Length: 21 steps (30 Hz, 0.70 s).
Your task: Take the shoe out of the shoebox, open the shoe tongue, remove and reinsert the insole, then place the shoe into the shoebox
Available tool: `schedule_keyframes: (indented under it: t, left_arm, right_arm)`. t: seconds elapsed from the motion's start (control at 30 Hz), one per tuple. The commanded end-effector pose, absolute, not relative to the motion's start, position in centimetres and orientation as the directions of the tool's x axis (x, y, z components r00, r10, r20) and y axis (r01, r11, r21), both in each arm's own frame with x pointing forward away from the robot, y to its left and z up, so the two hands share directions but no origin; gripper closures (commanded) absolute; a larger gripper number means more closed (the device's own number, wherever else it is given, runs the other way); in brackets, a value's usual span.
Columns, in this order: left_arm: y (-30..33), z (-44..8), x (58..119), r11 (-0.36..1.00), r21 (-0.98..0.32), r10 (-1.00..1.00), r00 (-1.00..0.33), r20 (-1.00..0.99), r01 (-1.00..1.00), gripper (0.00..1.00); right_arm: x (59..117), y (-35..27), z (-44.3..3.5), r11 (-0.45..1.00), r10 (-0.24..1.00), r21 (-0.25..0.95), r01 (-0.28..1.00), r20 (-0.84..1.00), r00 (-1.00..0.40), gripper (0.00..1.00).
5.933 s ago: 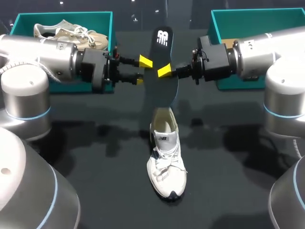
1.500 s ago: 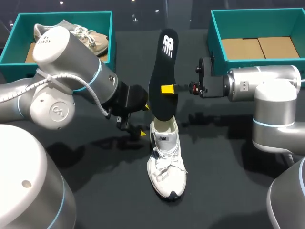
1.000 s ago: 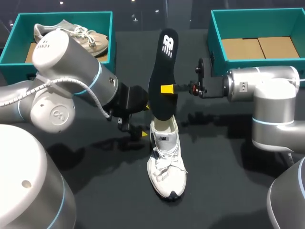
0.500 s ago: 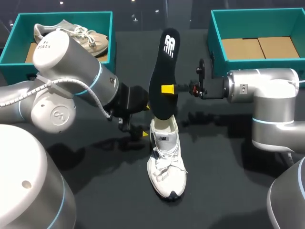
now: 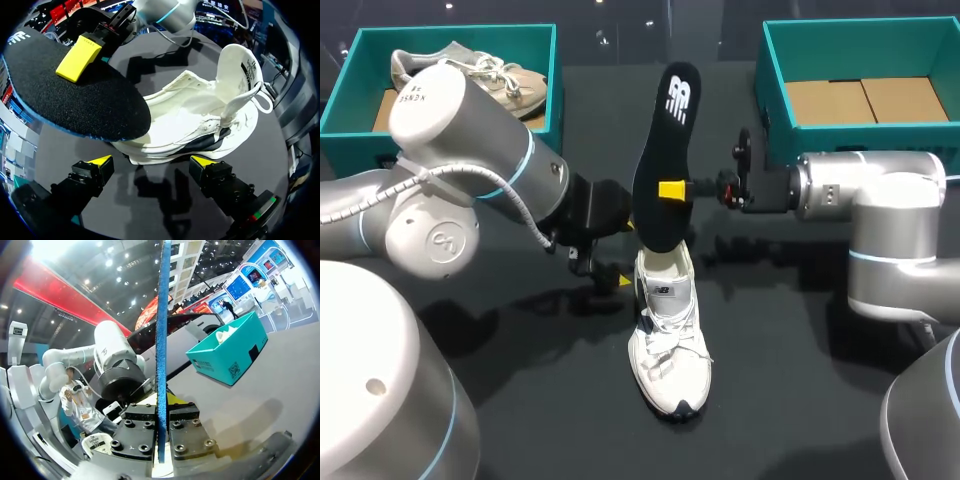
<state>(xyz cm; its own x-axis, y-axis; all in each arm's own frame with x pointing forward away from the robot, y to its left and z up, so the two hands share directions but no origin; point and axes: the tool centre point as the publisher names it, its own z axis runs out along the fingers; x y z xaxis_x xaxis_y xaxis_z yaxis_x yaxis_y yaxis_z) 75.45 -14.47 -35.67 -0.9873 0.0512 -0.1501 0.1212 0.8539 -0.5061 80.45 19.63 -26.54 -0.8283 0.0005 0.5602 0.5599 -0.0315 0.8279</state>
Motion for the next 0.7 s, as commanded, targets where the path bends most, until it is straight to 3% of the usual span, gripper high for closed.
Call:
schedule_keyframes:
  t: [0.03,0.7]
  left_arm:
    - [-14.4,-35.7,75.4,0.853,-0.508,0.051,-0.987,-0.152,0.122,0.00]
    - [-14.4,-35.7,75.4,0.853,-0.508,0.051,-0.987,-0.152,0.122,0.00]
  right_arm:
    - [80.3,19.9,-26.9,-0.030,-0.005,0.835,0.550,0.550,-0.835,1.00]
    - [78.7,19.6,-28.8,0.027,-0.033,0.852,0.524,0.524,-0.851,1.00]
